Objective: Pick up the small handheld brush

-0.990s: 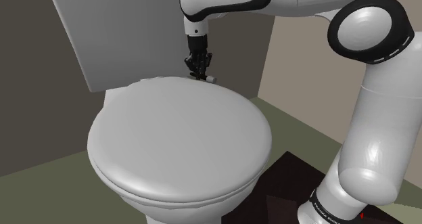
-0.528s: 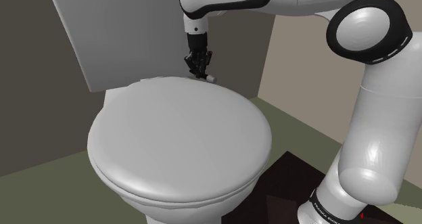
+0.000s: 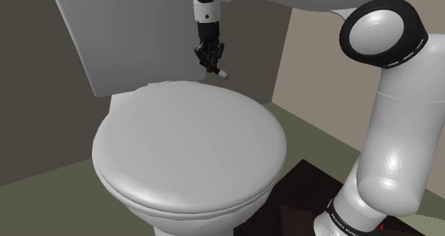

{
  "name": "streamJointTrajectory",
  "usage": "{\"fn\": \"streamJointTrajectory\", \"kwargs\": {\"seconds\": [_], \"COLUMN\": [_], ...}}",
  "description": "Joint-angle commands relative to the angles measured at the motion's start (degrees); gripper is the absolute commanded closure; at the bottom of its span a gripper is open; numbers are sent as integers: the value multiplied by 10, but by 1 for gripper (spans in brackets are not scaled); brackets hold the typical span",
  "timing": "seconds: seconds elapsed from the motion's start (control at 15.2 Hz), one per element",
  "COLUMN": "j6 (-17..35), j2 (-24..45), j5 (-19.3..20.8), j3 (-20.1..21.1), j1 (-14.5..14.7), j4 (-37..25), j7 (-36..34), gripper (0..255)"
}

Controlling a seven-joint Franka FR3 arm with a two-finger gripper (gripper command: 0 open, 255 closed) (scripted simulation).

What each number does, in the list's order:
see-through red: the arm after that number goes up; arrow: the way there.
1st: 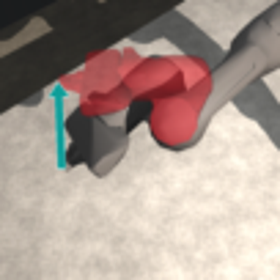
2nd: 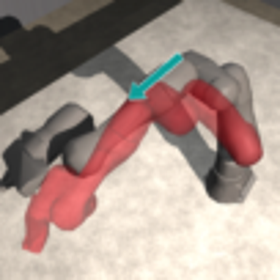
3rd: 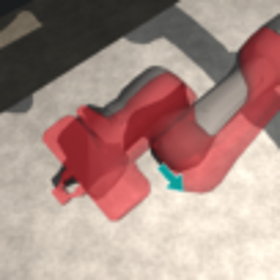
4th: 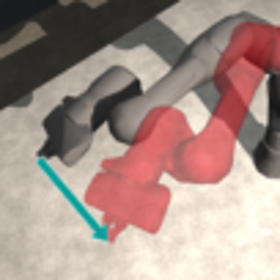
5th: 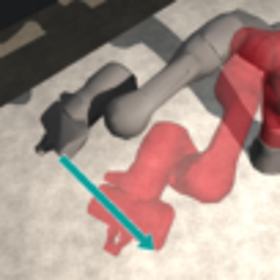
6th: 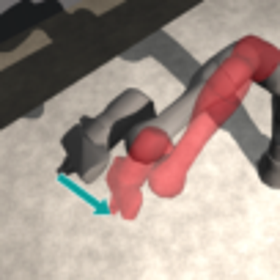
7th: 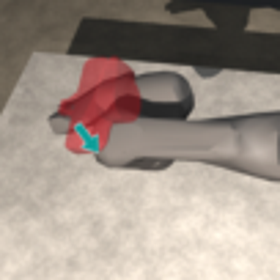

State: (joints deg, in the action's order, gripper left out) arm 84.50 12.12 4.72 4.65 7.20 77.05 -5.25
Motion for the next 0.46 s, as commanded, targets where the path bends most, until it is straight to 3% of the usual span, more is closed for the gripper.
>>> {"fn": "streamJointTrajectory", "kwargs": {"seconds": [0.0,0.4], "j6": [-17,-57], "j2": [5,21], "j5": [1,2], "j3": [0,0], "j1": [0,2], "j4": [-22,-77], "j7": [1,3], "gripper": [255,255]}}
